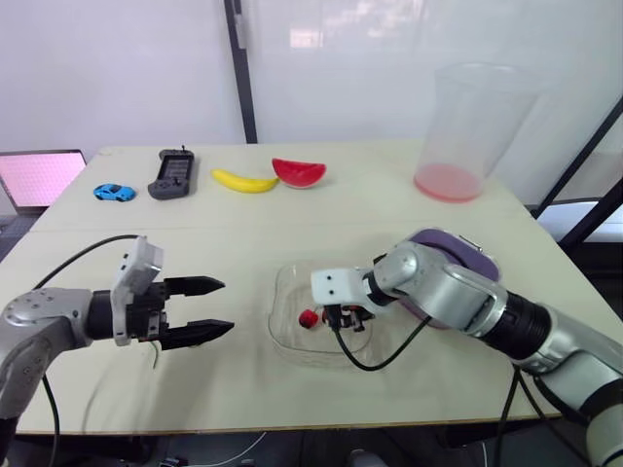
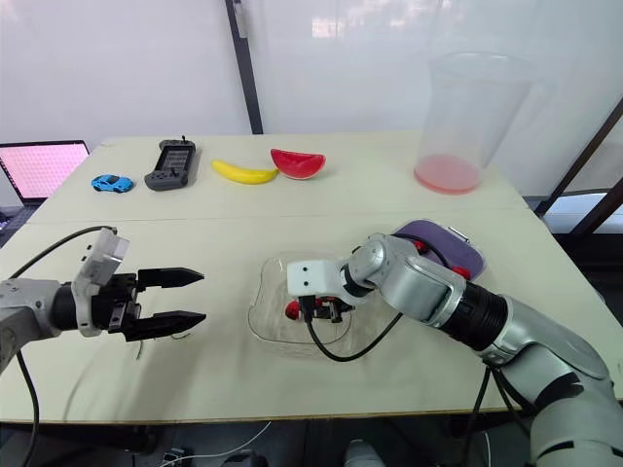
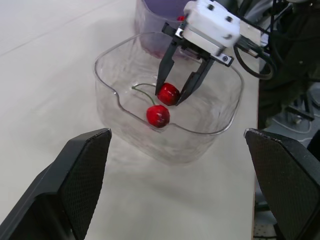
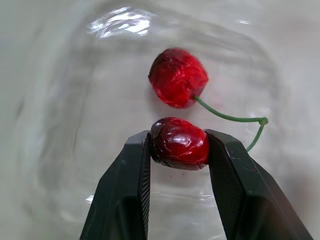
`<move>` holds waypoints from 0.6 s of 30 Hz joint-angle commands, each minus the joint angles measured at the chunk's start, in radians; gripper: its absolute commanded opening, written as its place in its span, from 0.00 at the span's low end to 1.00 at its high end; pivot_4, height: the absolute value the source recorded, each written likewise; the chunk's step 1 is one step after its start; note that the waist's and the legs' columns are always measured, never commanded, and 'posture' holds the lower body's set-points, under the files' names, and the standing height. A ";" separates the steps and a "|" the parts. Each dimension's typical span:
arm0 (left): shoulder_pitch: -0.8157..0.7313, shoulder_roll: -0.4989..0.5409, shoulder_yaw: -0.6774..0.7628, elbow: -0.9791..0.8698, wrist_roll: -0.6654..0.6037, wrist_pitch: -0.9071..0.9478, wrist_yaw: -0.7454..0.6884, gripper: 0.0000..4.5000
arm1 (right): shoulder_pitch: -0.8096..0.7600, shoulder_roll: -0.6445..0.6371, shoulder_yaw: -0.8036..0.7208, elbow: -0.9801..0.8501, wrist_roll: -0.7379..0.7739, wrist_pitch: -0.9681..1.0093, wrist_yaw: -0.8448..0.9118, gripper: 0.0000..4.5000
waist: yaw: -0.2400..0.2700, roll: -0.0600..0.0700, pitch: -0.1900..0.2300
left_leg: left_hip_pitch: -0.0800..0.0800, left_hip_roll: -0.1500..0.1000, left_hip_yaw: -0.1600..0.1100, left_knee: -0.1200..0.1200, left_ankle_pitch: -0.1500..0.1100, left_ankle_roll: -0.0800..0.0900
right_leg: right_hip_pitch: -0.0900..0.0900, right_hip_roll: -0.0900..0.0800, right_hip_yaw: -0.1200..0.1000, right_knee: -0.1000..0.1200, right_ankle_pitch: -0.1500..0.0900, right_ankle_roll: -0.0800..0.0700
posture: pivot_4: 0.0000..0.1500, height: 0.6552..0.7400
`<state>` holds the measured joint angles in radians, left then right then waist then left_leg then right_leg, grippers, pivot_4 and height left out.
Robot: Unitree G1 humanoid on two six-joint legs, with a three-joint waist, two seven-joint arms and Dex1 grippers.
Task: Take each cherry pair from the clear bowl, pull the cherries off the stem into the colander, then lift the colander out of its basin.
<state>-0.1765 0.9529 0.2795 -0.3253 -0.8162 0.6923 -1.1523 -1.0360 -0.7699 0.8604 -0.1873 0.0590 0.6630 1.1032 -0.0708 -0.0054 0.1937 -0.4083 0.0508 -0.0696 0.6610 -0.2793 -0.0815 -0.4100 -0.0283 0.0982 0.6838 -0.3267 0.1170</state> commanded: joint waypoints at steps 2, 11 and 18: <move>-0.029 -0.009 -0.021 -0.006 0.005 -0.013 -0.004 1.00 | -0.073 0.039 -0.043 0.122 -0.067 -0.118 0.103 0.57 | 0.001 0.000 0.000 | 0.000 0.000 0.000 0.000 0.000 0.000 | 0.000 0.000 0.000 0.000 0.000 0.000 | 1.00 0.98; -0.040 -0.021 -0.039 -0.005 0.004 -0.015 -0.003 1.00 | -0.100 0.085 -0.269 0.036 0.030 0.018 0.192 0.99 | 0.003 0.000 0.000 | 0.000 0.000 0.000 0.000 0.000 0.000 | 0.001 0.000 0.000 0.000 0.000 0.000 | 1.00 0.98; -0.061 -0.030 -0.062 0.003 0.010 -0.021 -0.003 1.00 | -0.115 0.079 -0.372 -0.141 0.185 0.817 0.073 0.99 | 0.004 0.000 0.000 | 0.000 0.000 -0.001 0.001 0.000 0.000 | 0.001 0.000 -0.001 0.000 0.000 0.000 | 1.00 0.98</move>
<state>-0.2211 0.9212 0.2108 -0.3157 -0.8101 0.6882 -1.1524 -1.1191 -0.6937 0.5156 -0.2826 0.2099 1.2747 1.2214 -0.0673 -0.0054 0.1937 -0.4083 0.0503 -0.0709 0.6615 -0.2792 -0.0815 -0.4090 -0.0286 0.0975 0.6842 -0.3266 0.1170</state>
